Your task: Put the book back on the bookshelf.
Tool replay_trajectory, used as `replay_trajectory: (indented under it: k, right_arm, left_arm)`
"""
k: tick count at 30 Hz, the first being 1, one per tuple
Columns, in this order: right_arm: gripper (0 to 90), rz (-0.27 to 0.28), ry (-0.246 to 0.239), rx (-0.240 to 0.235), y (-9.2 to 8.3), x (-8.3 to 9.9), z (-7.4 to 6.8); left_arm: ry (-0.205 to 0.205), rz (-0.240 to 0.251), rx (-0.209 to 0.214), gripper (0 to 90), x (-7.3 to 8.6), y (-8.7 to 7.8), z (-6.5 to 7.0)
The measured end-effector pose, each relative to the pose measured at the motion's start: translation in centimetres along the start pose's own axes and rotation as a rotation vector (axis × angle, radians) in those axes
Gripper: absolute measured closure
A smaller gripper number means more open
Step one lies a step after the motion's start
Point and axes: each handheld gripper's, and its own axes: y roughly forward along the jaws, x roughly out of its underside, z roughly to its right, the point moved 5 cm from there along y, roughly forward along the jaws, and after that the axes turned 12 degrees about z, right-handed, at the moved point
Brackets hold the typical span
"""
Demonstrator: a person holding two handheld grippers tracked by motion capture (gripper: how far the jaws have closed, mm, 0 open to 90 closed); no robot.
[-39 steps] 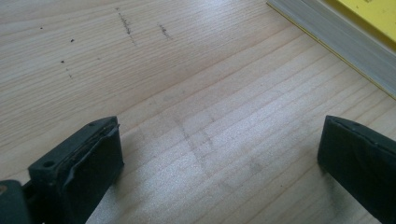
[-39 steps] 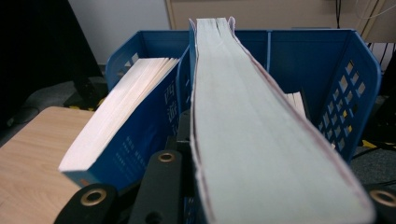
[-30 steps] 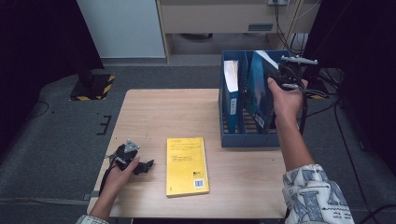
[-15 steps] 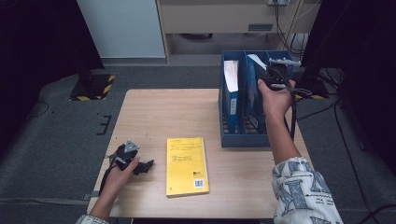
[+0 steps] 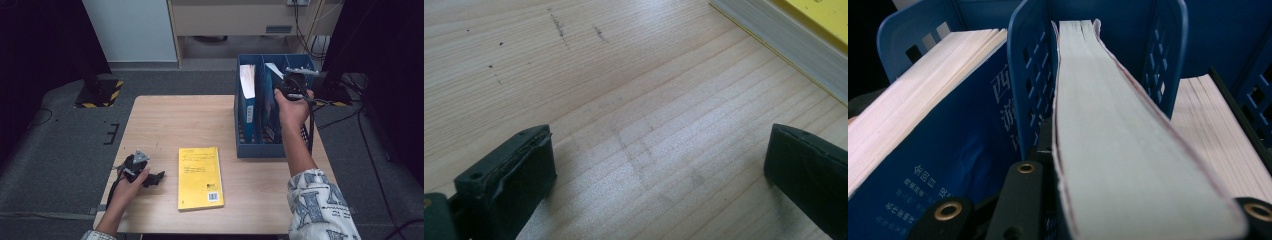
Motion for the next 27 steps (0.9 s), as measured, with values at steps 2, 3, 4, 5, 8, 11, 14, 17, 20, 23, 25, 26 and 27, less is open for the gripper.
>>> replay_trajectory:
  k: [2, 3, 4, 5, 8, 11, 14, 17, 20, 23, 25, 26, 27]
  right_arm:
    - [73.7, 0.002, -0.004, 0.0, 0.0, 0.2, 0.0]
    - [73.7, 0.001, -0.006, -0.001, 0.1, 0.2, 0.0]
    - [73.7, -0.001, -0.005, -0.001, 0.1, 0.4, 0.1]
    - [73.7, -0.001, -0.005, 0.001, 0.1, 0.5, 0.1]
    - [73.7, -0.005, -0.002, 0.007, 0.1, 0.8, 0.3]
    - [73.7, -0.003, -0.005, 0.011, 0.1, 0.9, 0.4]
    - [73.7, -0.004, 0.008, 0.014, 0.0, 1.1, 0.6]
    - [73.7, -0.005, 0.003, 0.016, 0.0, 1.2, 0.6]
    - [73.7, -0.002, -0.001, 0.015, 0.0, 1.2, 0.6]
    - [73.7, 0.002, -0.004, 0.012, 0.0, 1.2, 0.5]
    - [73.7, 0.002, -0.003, 0.011, 0.0, 1.2, 0.4]
    - [73.7, 0.002, -0.003, 0.011, 0.0, 1.2, 0.4]
    - [73.7, 0.005, -0.001, 0.01, 0.0, 1.3, 0.4]
  left_arm:
    - [0.0, 0.0, 0.0, 0.0, 0.0, 0.0, 0.0]
    - [-0.001, 0.0, 0.0, 0.0, 0.0, 0.0, 0.0]
    - [0.0, 0.0, 0.0, 0.0, 0.0, 0.0, 0.0]
    - [0.0, 0.0, 0.0, 0.0, 0.0, 0.0, 0.0]
    - [0.0, 0.0, 0.0, 0.0, 0.0, 0.0, 0.0]
    - [0.0, 0.0, 0.0, 0.0, 0.0, 0.0, 0.0]
    - [-0.002, 0.0, -0.001, 0.0, 0.0, 0.0, 0.0]
    - [-0.001, 0.0, -0.001, 0.0, 0.0, 0.0, 0.0]
    - [0.001, 0.0, 0.001, 0.0, 0.0, 0.0, 0.0]
    - [0.001, 0.0, 0.001, 0.0, 0.0, 0.0, 0.0]
    - [-0.001, 0.0, 0.001, 0.0, 0.0, 0.0, 0.0]
    - [-0.001, 0.0, 0.001, 0.0, 0.0, 0.0, 0.0]
    - [-0.001, 0.0, 0.001, 0.0, 0.0, 0.0, 0.0]
